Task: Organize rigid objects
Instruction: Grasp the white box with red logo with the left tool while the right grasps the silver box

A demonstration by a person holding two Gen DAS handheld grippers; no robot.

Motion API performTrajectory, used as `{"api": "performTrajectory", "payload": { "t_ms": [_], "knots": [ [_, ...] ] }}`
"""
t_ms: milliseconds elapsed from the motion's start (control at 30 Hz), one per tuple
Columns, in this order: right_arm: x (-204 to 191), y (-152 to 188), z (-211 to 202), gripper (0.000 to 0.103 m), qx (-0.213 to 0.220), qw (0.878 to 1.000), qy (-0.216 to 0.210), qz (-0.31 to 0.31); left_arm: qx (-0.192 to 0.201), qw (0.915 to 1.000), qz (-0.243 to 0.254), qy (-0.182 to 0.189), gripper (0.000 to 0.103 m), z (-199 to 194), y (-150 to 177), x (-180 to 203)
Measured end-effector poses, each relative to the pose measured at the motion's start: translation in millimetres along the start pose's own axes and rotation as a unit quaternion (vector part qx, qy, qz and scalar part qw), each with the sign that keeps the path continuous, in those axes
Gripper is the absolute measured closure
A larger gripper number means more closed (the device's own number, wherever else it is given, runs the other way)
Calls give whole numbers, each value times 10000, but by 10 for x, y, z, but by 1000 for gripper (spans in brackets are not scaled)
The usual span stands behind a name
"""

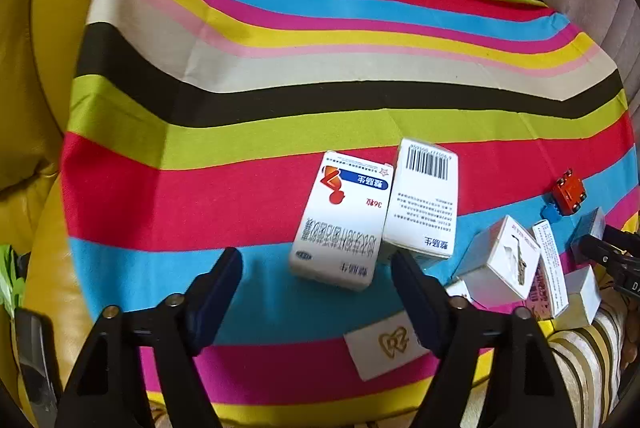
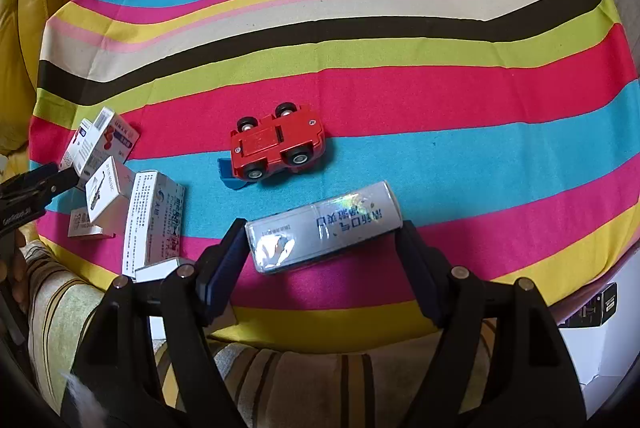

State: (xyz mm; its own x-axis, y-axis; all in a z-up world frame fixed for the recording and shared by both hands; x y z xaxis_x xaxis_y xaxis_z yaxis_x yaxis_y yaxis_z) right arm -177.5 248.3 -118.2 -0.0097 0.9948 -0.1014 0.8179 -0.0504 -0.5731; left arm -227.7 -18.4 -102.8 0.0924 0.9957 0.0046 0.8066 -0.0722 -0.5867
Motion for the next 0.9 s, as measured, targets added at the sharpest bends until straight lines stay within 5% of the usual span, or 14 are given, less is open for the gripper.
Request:
{"api": "performTrajectory", "payload": {
  "t_ms": [267,900],
  "knots": [
    [-18,2,14,26,18,9999,93,-99,-111,9999,-48,93,56,139,-42,-9],
    [39,-2,-100,26,245,9997,27,24,725,9904,-1165,-163,56,-617,124,-201]
  ]
}}
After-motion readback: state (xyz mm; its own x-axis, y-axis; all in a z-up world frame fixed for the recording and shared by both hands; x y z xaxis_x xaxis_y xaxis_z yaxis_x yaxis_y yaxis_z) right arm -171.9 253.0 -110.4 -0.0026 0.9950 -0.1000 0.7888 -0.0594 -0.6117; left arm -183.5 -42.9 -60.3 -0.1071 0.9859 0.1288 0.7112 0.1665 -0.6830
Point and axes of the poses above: each gripper's, at about its wrist camera, not at the fingertips, and z roughly the way its jaws point, x to its right, y to its underside, the point moved 8 cm from there along z, roughly the way its jaws point, and after that the axes turned 8 degrees about x, right-handed, at the moved point
